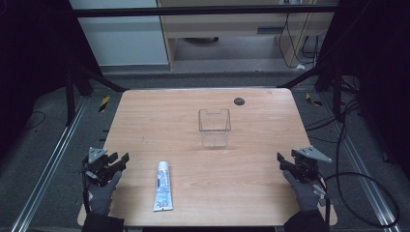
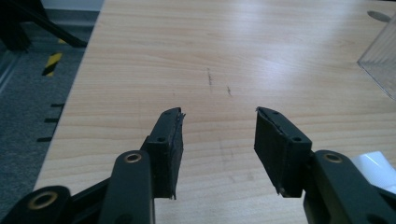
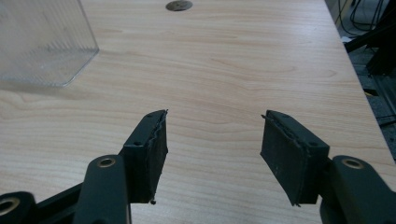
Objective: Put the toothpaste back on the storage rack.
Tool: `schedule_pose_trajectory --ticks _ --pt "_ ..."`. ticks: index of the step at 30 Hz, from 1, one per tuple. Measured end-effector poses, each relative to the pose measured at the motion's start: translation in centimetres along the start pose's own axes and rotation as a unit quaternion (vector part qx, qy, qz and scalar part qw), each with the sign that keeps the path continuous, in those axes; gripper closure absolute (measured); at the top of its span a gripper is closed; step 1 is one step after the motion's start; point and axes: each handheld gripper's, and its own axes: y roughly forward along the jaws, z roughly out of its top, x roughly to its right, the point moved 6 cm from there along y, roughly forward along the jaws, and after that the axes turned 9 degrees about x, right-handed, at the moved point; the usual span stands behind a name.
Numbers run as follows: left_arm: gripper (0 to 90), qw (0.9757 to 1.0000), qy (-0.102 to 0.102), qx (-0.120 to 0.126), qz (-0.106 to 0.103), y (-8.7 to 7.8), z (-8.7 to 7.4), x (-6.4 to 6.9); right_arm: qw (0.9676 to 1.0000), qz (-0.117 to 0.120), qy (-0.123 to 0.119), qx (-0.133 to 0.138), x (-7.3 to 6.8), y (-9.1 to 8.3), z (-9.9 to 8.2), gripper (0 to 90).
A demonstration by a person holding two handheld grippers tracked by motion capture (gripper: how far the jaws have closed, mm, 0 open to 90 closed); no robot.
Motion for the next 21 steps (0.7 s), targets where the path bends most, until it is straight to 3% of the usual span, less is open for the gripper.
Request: schedule_pose_trajectory --ticks 2,4,5,6,12,16,21 --pt "55.8 0.9997 0.004 -0.011 -0.019 0.0 -0.2 0.7 0.9999 0.012 -0.003 -0.007 -0.4 -0.2 -0.2 40.9" --pt "60.1 0.9994 0.011 -0.020 -0.024 0.0 -0.5 1.1 0.9998 0.018 -0.003 -0.011 -0.6 -0.2 -0.3 41.5" --pt "61.7 0.9984 0.029 -0.034 -0.034 -0.1 -0.9 1.9 0.9992 0.035 0.010 -0.017 -1.2 -0.4 -0.4 43.1" --pt "63.9 0.9984 0.029 -0.034 -0.034 -0.1 -0.9 1.9 0.9992 0.035 0.010 -0.017 -1.2 -0.4 -0.4 43.1" --pt "77.5 0.9931 0.072 -0.061 -0.070 -1.7 -2.1 4.0 0.9989 0.034 -0.032 -0.008 -2.6 -1.0 0.2 49.1" --pt "84.4 0.9920 0.073 -0.060 -0.084 -2.5 -2.2 4.5 0.9985 0.043 -0.035 -0.005 -3.2 -1.2 0.5 50.7" --pt "89.0 0.9879 0.080 -0.088 -0.100 -2.4 -2.9 5.2 0.9963 0.064 -0.050 -0.029 -4.4 -0.9 -0.1 51.7"
